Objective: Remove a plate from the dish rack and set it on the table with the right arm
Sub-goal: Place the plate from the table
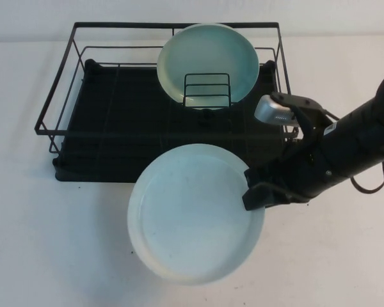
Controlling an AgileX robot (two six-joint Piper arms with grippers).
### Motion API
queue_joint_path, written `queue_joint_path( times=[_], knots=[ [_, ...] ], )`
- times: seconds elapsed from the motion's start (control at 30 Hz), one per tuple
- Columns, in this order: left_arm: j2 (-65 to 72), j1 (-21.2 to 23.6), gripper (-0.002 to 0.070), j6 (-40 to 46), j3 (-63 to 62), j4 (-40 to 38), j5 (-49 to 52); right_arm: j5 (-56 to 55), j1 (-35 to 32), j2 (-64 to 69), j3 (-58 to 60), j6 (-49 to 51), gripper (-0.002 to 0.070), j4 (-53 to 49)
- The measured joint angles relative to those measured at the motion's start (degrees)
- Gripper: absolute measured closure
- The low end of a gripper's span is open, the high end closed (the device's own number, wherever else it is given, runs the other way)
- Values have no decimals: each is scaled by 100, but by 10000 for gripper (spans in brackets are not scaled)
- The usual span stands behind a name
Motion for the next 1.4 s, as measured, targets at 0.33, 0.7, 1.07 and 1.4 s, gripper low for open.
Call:
queue_joint_path(
  times=[0.33,0.7,1.07,1.4],
  knots=[
    [0,0,679,0,0,0,0,-619,0,917,54,0,635,290],
    [0,0,679,0,0,0,0,-995,-34,1359,54,0,636,444],
    [0,0,679,0,0,0,0,-1021,-47,1381,54,0,500,325],
    [0,0,679,0,0,0,0,-1072,-47,1328,54,0,379,170]
  ],
)
